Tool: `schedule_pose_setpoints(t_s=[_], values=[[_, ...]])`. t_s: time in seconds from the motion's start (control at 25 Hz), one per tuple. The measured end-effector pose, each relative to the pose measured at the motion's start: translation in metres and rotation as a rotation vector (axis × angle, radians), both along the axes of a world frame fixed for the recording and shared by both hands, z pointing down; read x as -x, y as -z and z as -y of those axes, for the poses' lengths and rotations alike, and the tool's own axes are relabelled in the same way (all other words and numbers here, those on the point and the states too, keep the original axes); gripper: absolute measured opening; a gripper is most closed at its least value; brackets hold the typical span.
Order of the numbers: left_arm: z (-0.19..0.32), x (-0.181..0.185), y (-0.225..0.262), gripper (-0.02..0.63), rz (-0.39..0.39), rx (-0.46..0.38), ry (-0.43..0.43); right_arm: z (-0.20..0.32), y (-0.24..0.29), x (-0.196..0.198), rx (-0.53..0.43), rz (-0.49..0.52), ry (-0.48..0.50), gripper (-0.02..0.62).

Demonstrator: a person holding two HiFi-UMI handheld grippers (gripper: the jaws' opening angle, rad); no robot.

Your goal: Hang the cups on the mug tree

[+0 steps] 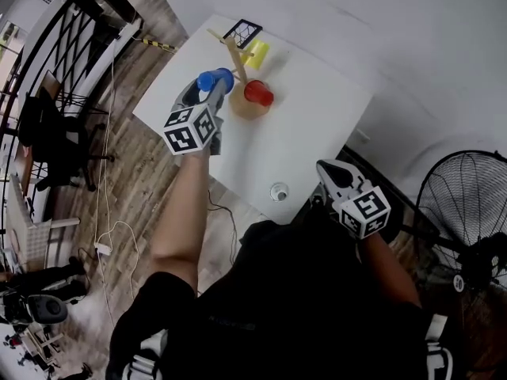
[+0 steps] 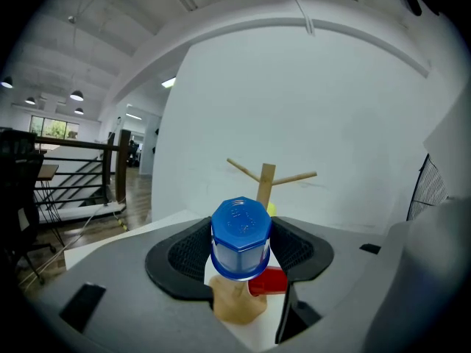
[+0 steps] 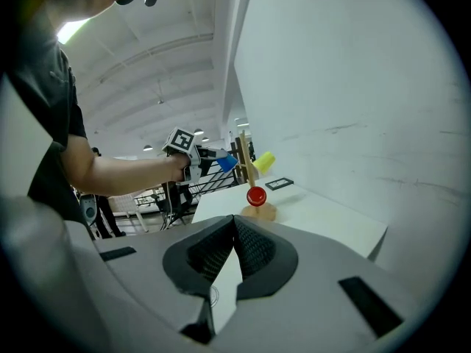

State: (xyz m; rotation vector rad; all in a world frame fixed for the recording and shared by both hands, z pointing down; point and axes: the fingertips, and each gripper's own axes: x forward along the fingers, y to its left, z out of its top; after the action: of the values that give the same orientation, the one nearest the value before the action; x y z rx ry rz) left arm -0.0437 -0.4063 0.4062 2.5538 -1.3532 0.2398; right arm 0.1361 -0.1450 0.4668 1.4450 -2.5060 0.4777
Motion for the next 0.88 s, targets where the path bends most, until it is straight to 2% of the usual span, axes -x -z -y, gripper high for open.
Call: schedule_pose_setpoints(t_s=[0.2, 0.4, 0.68, 0.88], values=[[0.005, -0.007, -0.013, 0.259, -0.031, 0.048, 0.01, -0.003, -0.001, -0.009, 0.008, 0.013, -0.021, 0.008], [0.007, -0.012, -0.027, 0.259, 0.002, 0.071, -0.002, -0.004, -0.005, -0.011, 0.016, 0.007, -0.026, 0.008], [0.005, -0.015, -0.047, 0.276, 0.014, 0.154, -0.019, -0.004, -0.004, -0.011, 0.016, 0.01, -0.016, 0.008], [-0.004, -0.008, -0.048, 0.293, 0.022, 0.159, -0.028, -0.004, -0.002, -0.003, 0.008, 0.001, -0.002, 0.008]])
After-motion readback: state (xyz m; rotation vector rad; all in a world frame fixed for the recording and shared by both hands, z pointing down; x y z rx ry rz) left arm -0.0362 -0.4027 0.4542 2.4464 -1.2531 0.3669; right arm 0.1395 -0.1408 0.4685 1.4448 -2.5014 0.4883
